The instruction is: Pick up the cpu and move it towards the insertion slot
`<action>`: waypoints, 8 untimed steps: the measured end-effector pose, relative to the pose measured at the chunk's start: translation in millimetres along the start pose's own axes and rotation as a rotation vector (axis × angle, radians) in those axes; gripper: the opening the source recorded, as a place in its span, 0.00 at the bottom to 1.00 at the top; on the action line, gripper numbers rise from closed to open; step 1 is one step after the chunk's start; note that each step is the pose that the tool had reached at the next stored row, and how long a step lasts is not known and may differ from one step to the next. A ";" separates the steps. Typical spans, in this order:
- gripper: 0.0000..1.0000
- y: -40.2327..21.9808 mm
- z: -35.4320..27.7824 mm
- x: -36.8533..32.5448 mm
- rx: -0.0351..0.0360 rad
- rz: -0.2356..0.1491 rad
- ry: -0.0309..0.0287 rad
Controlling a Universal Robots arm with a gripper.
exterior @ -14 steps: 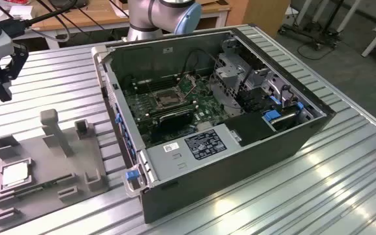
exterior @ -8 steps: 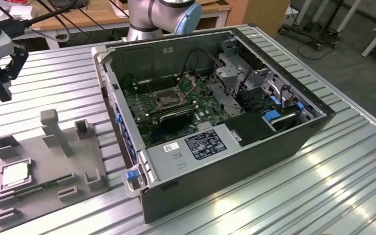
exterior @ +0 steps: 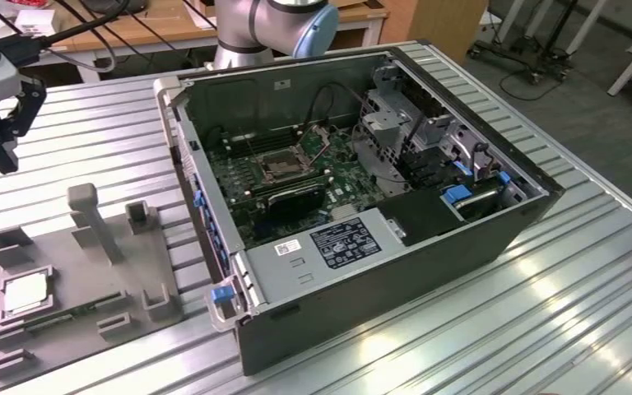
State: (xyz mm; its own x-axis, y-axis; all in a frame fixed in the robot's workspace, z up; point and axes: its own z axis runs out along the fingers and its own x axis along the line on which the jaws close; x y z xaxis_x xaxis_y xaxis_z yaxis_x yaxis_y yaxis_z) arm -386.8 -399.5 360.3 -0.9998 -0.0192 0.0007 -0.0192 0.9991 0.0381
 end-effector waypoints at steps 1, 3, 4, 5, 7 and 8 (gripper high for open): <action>0.11 -0.1 0.4 0.9 0.0000 0.000 -0.0001; 0.11 -0.6 1.4 3.2 -0.0001 0.000 -0.0001; 0.11 -0.9 1.9 4.2 -0.0001 0.000 -0.0002; 0.11 -1.2 2.4 5.3 -0.0001 0.000 -0.0002; 0.11 -1.8 3.7 7.1 -0.0002 0.000 -0.0002; 0.11 -2.0 4.7 7.9 -0.0003 0.000 -0.0003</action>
State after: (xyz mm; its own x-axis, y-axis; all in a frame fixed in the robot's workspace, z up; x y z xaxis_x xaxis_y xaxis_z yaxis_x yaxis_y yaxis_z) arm -394.7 -401.5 355.5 -0.9998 -0.0192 0.0004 -0.0192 0.9991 0.0384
